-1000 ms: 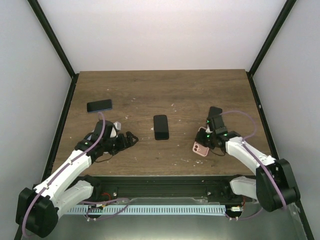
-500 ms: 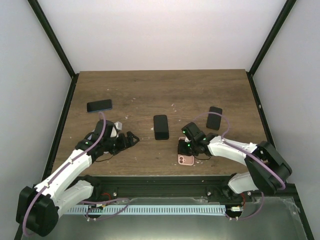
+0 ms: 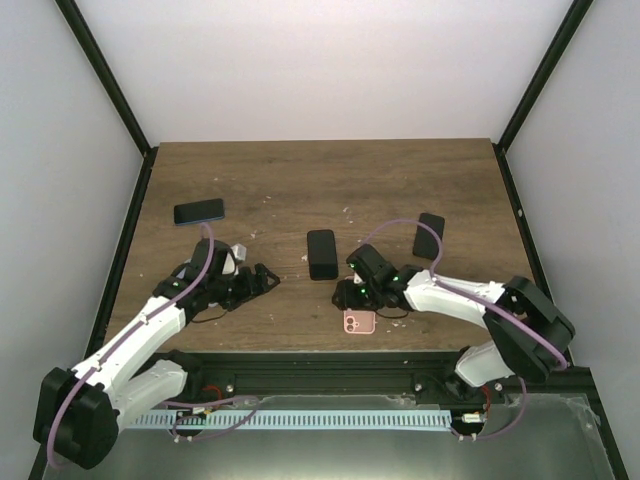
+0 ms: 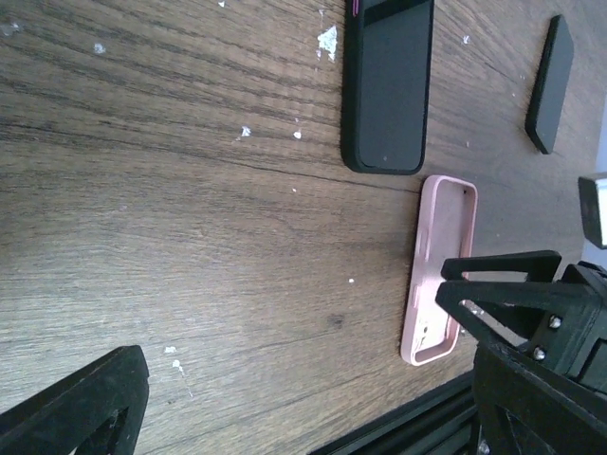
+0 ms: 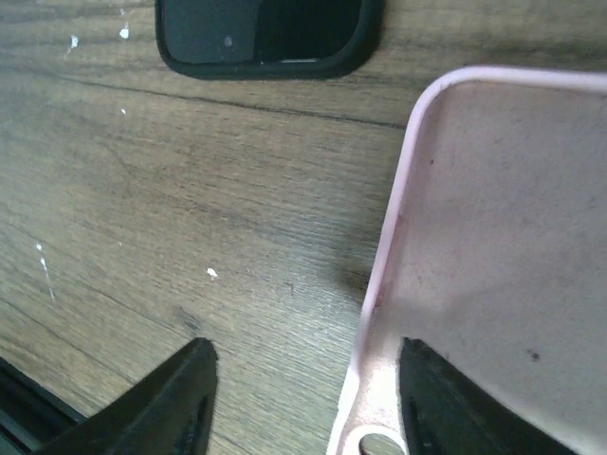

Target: Put the phone into the phone case

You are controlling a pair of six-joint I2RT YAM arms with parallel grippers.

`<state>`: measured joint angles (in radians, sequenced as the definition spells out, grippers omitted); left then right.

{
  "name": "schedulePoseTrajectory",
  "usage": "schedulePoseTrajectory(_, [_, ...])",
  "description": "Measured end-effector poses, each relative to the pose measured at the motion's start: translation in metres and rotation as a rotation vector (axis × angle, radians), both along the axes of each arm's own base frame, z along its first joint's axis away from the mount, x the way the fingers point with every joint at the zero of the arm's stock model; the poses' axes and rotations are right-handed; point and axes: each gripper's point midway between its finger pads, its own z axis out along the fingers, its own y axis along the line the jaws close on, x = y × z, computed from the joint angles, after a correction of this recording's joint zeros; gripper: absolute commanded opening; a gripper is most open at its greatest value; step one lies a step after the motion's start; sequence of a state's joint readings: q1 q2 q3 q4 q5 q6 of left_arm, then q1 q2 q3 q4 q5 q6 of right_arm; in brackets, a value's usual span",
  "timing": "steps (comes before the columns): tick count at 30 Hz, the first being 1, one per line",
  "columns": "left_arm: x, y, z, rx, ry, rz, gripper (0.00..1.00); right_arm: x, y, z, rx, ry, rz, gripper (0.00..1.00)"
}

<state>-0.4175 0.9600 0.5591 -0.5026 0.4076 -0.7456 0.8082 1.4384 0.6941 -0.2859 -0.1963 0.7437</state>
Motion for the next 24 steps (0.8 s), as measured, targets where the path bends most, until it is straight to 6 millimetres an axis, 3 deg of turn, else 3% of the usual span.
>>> schedulePoseTrajectory(5, [-0.001, -0.002, 0.001, -0.006, -0.003, -0.017, 0.89, 0.019, -0.017, 0.017, -0.002, -0.068, -0.035, 0.80])
schedulePoseTrajectory(9, [-0.003, -0.004, 0.002, -0.011, -0.005, -0.031, 0.86, 0.057, -0.061, 0.037, -0.020, -0.150, -0.166, 0.99])
schedulePoseTrajectory(13, [-0.005, -0.012, 0.002, -0.013, -0.014, -0.062, 0.83, 0.092, -0.122, 0.043, -0.083, -0.190, -0.345, 1.00])
schedulePoseTrajectory(18, [-0.011, -0.034, -0.004, 0.023, 0.003, -0.144, 0.79, 0.119, -0.194, 0.038, -0.195, -0.195, -0.532, 1.00])
schedulePoseTrajectory(24, [-0.007, -0.051, -0.010, 0.040, 0.009, -0.180, 0.77, 0.156, -0.239, 0.021, -0.307, -0.152, -0.626, 1.00])
